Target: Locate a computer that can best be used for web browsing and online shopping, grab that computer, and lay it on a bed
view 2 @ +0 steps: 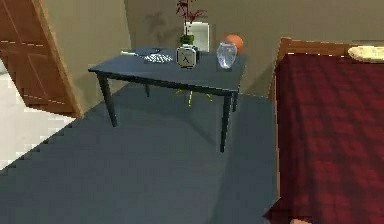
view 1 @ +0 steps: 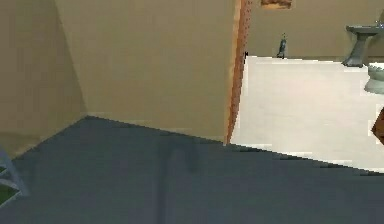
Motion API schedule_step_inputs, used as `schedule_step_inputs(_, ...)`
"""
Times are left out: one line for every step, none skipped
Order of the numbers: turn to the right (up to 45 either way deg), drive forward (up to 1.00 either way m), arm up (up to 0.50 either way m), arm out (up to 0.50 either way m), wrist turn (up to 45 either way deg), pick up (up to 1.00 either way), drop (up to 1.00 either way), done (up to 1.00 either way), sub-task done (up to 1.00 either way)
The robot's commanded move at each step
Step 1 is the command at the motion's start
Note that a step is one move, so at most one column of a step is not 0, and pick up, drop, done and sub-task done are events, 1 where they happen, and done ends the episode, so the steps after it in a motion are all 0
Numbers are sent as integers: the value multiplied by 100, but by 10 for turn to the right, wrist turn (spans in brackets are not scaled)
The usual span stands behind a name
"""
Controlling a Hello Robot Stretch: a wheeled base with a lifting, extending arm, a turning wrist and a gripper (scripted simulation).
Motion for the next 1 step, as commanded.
schedule_step_inputs(0, 5, 0, 0, 0, 0, 0, 0, 0)
